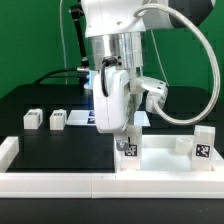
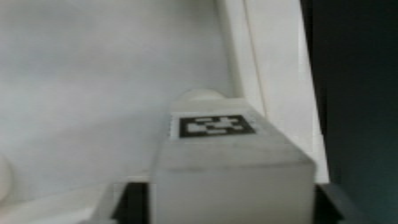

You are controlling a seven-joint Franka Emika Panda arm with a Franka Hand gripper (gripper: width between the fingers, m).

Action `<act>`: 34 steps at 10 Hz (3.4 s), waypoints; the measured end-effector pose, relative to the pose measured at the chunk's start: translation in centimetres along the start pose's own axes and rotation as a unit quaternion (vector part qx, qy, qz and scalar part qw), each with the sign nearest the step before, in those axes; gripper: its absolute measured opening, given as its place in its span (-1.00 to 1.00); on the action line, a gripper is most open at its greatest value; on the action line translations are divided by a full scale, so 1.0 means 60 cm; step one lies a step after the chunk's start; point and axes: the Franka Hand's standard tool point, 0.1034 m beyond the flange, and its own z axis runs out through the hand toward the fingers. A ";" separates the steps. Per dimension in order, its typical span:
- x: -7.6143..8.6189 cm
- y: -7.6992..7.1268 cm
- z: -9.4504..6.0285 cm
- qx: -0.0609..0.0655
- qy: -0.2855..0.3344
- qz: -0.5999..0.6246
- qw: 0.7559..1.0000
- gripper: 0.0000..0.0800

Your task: Assemble square table

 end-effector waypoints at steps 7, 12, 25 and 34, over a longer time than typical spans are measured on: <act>-0.017 0.006 -0.001 0.014 0.030 -0.518 0.855 0.62; -0.003 0.002 0.002 0.008 0.032 -0.553 0.833 0.14; -0.012 -0.006 0.004 -0.026 -0.010 0.125 0.992 -0.27; -0.037 0.004 -0.063 -0.012 -0.009 0.093 0.996 0.62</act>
Offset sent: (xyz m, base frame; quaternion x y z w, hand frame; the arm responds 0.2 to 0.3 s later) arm 0.0000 0.0000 0.0000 0.0000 0.0000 -0.1938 0.9810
